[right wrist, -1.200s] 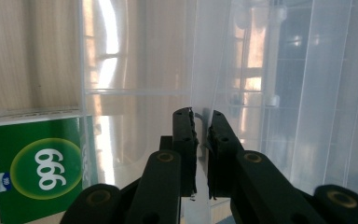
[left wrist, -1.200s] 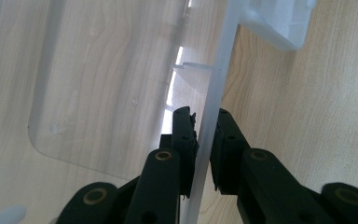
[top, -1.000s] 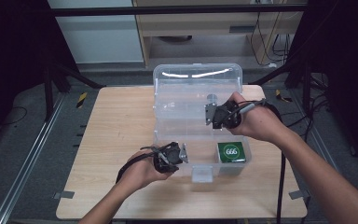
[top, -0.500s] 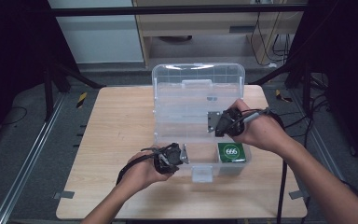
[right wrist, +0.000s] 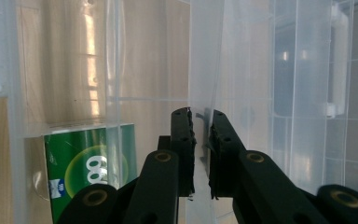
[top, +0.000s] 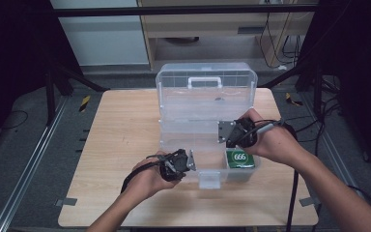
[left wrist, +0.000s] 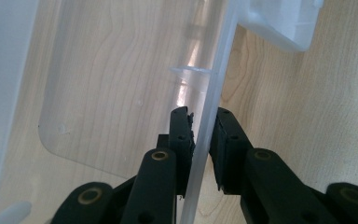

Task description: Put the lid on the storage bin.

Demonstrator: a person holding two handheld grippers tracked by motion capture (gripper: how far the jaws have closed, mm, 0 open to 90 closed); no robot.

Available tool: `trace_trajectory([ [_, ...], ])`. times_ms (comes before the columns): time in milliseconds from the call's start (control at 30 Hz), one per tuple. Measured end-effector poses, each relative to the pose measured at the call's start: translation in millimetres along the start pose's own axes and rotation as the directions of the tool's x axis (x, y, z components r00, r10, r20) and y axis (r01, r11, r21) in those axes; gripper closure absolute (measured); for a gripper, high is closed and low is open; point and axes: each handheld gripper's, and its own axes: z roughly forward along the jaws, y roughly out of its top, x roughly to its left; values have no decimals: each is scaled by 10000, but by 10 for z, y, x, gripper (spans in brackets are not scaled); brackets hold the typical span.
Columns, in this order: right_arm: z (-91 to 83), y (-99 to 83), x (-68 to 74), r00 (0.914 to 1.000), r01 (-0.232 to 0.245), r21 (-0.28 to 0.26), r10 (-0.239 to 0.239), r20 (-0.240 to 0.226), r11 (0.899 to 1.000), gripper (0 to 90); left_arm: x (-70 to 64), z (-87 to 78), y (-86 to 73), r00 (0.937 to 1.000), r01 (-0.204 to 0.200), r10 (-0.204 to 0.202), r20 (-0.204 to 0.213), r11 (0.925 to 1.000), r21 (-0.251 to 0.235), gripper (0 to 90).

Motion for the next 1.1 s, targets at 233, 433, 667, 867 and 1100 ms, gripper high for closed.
trace_trajectory([
  [233,-12,-24,33,9999,-84,-122,82,-132,9999,822,-56,10,-17,9982,606,-605,40,9981,-135,780],
  [433,-24,-38,77,9998,-26,-186,22,-215,9998,822,-19,6,-11,9999,139,-140,-58,9998,-138,780],
  [667,-33,-71,120,9993,-41,-302,30,-370,9995,819,-26,3,-16,9999,71,-73,-143,9999,-139,777],
  [867,-38,-79,163,9990,-36,-352,21,-443,9994,818,-29,6,-17,9998,-11,8,-187,9999,-166,776],
  [1100,-42,-89,203,9984,-20,-371,-1,-560,9993,816,-30,6,-21,9998,-70,66,-181,9998,-197,775],
])
